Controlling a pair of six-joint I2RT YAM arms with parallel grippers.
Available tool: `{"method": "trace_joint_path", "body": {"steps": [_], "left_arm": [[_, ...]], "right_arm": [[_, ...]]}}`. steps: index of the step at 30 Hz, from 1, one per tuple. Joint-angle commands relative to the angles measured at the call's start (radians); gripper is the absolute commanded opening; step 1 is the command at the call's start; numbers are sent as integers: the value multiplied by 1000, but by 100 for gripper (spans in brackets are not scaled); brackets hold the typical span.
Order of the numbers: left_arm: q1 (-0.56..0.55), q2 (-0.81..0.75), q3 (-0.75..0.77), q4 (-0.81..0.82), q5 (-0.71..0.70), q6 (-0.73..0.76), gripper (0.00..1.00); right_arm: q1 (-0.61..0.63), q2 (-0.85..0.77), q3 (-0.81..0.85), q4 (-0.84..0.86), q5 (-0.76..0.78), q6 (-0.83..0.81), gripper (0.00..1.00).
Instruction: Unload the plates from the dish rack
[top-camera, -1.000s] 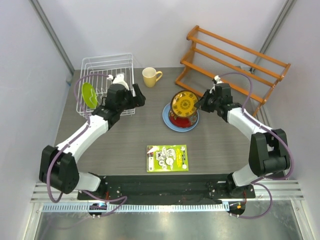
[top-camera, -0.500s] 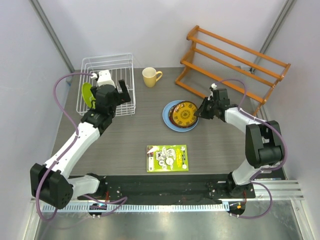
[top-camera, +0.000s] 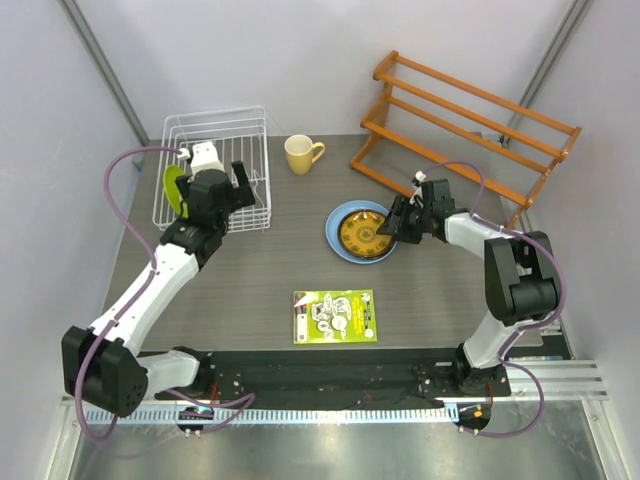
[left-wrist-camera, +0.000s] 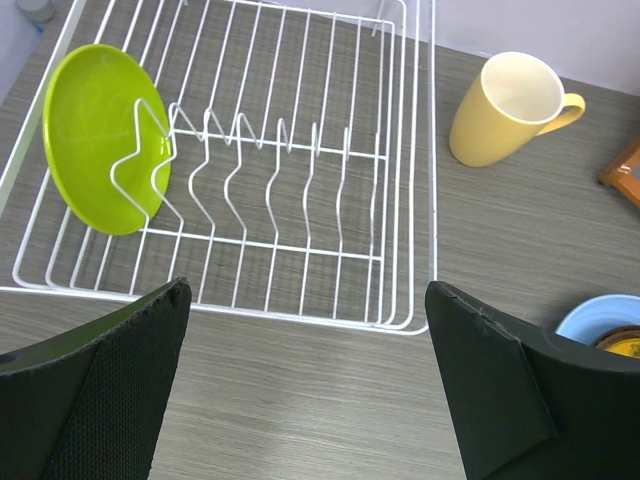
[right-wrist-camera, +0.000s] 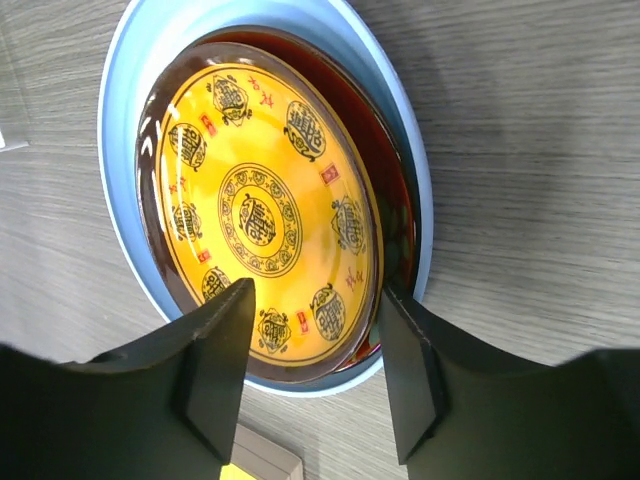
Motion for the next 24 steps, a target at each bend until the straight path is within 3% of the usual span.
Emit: {"method": "trace_joint_path", "body": {"steps": [1, 12, 24], "left_arm": [[31, 8, 12, 5, -23, 1, 99], [129, 68, 53, 0, -77, 19, 99], [349, 252, 108, 123, -53, 39, 99]], "right_arm": [[2, -47, 52, -44, 80, -54, 60], [4, -209, 82, -160, 345, -128, 64], [4, -232, 52, -158, 324, -129, 66]]}}
